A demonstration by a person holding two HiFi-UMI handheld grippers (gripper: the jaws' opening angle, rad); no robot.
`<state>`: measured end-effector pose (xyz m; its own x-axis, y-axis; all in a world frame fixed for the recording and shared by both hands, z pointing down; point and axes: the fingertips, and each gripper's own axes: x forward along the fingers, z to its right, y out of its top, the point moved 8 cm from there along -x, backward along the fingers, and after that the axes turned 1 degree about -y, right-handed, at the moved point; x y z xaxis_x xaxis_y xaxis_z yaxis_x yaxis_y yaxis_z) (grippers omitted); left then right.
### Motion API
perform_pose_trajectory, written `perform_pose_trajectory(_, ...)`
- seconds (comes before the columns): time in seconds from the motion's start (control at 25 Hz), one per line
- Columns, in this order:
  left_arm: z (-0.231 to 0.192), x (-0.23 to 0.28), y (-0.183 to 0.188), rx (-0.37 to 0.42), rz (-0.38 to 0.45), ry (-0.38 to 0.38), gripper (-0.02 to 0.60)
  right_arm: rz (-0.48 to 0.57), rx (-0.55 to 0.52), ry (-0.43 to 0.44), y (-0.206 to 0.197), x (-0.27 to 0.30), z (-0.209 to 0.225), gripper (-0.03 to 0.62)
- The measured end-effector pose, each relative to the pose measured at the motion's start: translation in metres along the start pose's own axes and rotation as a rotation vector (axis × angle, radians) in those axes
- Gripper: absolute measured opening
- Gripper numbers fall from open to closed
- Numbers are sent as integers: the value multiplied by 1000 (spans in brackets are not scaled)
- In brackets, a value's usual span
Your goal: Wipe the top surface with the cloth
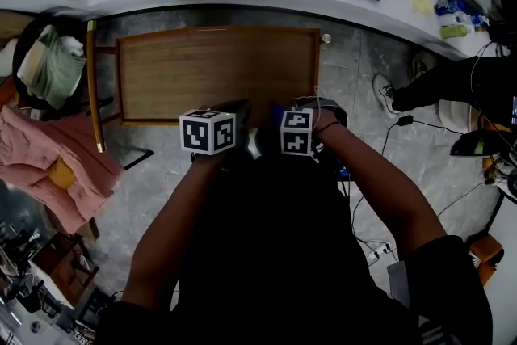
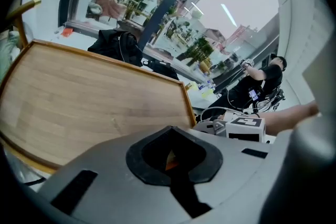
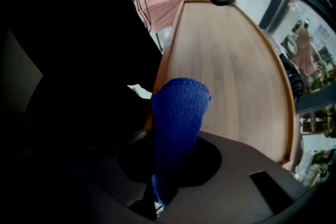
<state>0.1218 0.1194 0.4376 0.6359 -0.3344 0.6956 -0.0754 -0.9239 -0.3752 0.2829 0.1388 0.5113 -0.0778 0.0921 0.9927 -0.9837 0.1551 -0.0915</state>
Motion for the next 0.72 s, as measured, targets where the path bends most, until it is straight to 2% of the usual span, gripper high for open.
perform_pose_trajectory(0.16, -6, -9, 2, 28, 14, 7, 9, 1, -49, 49, 3, 6, -4, 48)
perform_pose_trajectory(0.32, -8, -29, 12, 49, 55, 8, 9, 36, 0, 46, 3, 2, -1, 48)
perform_pose_trajectory(0.4, -6, -42, 21, 66, 87, -9, 9, 97, 97, -29, 8, -21, 15, 48)
perform_pose_trajectory(0.52, -8, -74, 33, 119, 189, -40, 9, 289, 245, -220, 34, -81, 46, 48)
perform_pose_trajectory(0.64, -9, -119, 41, 192, 317, -83, 9, 494, 307, -407, 70, -153, 61, 48)
perform_pose_trajectory(0.72, -8, -153, 45, 246, 391, -136, 9, 637, 345, -506, 95, -201, 59, 48)
